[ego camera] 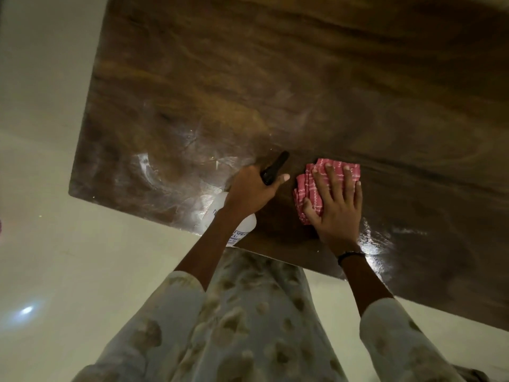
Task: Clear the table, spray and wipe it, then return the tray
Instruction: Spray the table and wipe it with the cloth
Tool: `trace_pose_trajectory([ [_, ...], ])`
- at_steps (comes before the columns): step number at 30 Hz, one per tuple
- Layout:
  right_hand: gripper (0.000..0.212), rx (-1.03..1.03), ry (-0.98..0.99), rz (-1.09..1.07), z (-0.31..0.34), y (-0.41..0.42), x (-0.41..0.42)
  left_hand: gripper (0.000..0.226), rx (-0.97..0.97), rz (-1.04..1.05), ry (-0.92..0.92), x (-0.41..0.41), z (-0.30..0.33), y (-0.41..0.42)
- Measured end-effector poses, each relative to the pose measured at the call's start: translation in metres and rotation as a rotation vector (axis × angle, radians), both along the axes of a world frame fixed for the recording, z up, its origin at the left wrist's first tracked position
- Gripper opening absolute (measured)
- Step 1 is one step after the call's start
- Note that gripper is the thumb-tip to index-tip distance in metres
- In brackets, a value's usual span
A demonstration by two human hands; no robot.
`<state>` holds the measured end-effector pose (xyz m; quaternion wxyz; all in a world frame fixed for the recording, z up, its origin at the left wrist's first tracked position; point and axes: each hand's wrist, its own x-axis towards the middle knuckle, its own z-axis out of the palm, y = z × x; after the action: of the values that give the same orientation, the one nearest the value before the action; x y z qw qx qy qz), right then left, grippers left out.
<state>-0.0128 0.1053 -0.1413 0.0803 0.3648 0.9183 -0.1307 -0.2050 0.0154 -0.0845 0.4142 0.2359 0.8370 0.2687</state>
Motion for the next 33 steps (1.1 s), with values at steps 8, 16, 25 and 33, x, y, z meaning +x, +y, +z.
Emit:
trace_pose_trajectory([
  [8, 0.066, 0.013, 0.040, -0.101, -0.003, 0.072, -0.088, 0.021, 0.089, 0.136, 0.017, -0.008, 0.004, -0.003],
  [16, 0.059, -0.035, 0.096, 0.333, -0.006, 0.022, -0.126, 0.028, 0.144, 0.229, 0.017, -0.015, 0.013, -0.011],
  [25, 0.067, -0.006, 0.016, 0.090, -0.002, 0.082, -0.111, 0.019, 0.123, 0.200, 0.042, -0.019, 0.019, -0.004],
  [33, 0.064, -0.042, 0.100, 0.337, -0.005, 0.036, -0.159, 0.023, 0.067, 0.243, 0.043, -0.019, 0.014, -0.002],
])
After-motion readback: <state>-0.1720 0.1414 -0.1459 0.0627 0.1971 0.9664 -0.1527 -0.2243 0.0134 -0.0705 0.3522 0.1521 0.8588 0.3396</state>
